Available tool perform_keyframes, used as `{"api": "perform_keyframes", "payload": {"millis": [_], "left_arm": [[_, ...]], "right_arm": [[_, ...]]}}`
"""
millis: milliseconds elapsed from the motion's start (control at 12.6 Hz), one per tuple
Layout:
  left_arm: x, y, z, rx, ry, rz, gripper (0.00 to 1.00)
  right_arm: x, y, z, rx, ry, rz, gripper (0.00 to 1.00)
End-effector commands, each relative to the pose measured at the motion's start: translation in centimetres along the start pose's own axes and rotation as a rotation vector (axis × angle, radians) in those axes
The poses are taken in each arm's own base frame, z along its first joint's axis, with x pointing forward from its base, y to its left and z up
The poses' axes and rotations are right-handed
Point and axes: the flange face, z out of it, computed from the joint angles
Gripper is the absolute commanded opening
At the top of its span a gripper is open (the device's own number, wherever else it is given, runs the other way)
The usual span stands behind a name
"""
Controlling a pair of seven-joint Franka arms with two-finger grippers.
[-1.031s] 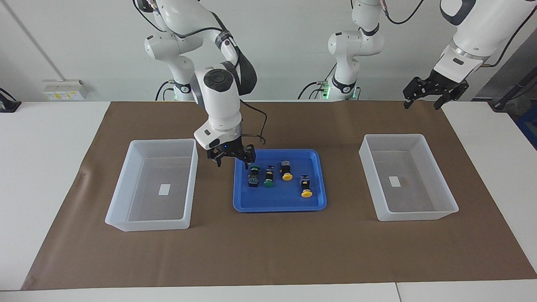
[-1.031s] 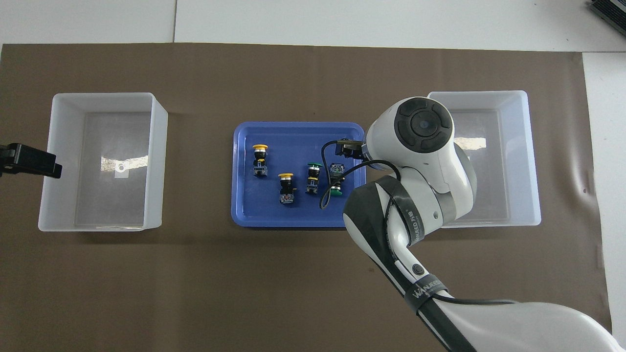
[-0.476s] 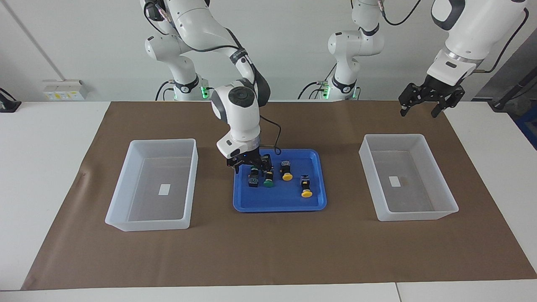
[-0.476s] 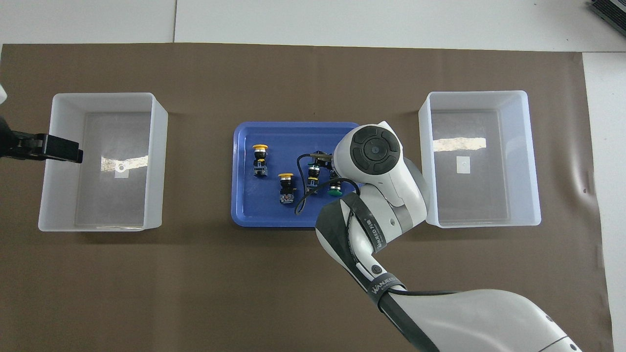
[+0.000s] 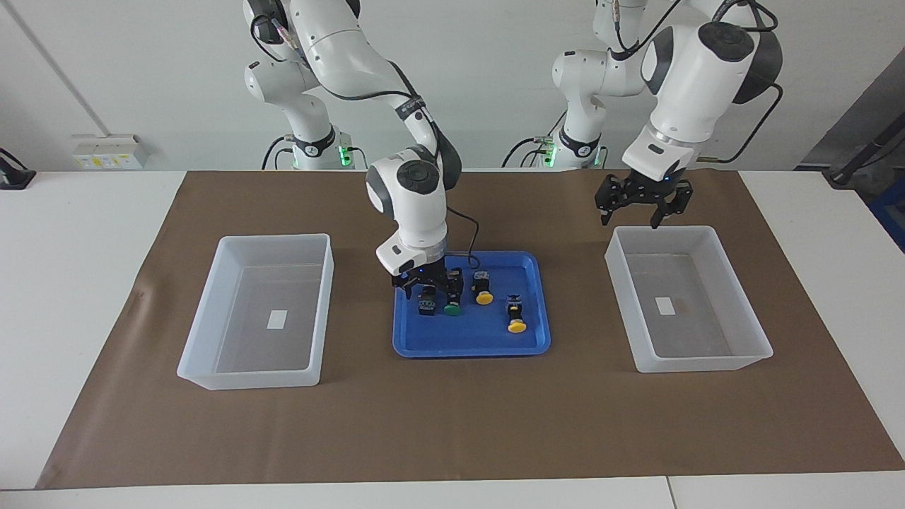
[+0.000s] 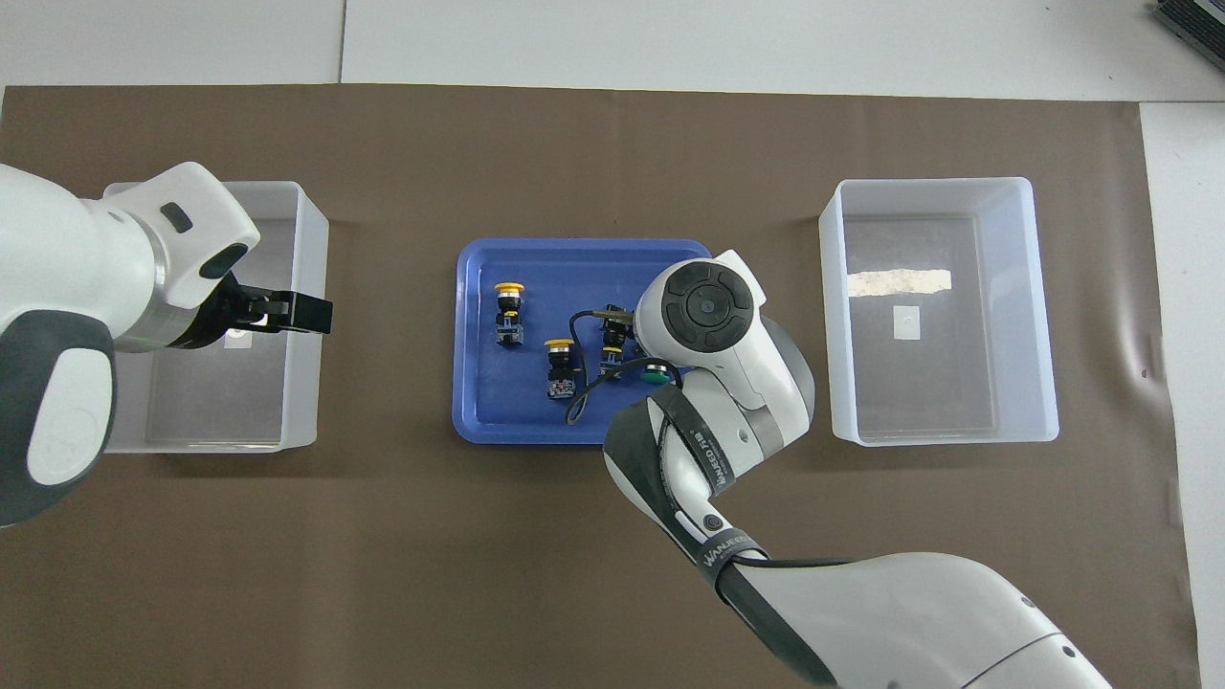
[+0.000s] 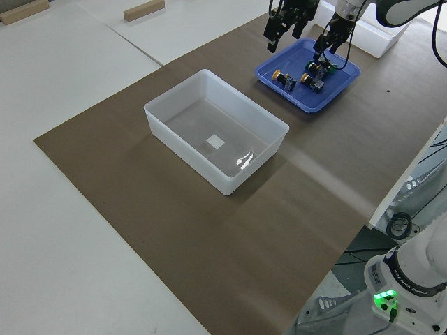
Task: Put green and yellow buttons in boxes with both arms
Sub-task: 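Lift the green button with the right gripper while the left gripper grasps yellow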
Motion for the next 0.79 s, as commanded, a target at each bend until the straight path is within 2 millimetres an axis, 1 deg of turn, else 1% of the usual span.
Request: {"api": "perform_keyframes", "payload": {"millis": [0,159,238,317,396,476,555,634,714], "left_arm": [[0.6,3.3,4.6,0.010,-0.009,-0.031,1.00],[0.6,6.1,7.4,-0.001,0.021,-0.039,1.00],[0.2,7.4,8.9,-0.011,0.048,-0.025,1.00],[-0.5,8.3,10.0,-0.016,0.057,-0.037,1.00],[-0.8,8.7,10.5,-0.017,0.058,-0.037,1.00],[-0.8,8.9,10.7,-0.020,0.065,-0.034,1.00],[-0.7,9.0,10.9,-0.023,0.073,-0.036,1.00],[-0.6,9.9,12.8,-0.018,0.053,-0.044,1.00],[-0.4,11.1,14.8,-0.019,0.047,-0.073,1.00]], "right_arm": [[-0.2,0.4,0.6,-0.009,0.023,0.013,0.87],[-0.5,0.6,1.1,-0.006,0.026,0.011,0.86],[-0.7,0.7,1.4,-0.002,0.029,0.009,0.86],[-0.9,0.8,1.8,0.002,0.032,0.009,0.85],[-1.2,1.0,2.2,0.005,0.034,0.008,0.83],[-1.4,1.1,2.4,0.007,0.035,0.005,0.78],[-1.5,1.1,2.5,0.005,0.033,0.005,0.63],[-1.5,1.1,2.5,0.003,0.031,0.003,0.30],[-1.4,1.1,2.4,0.002,0.031,0.007,0.00]]}}
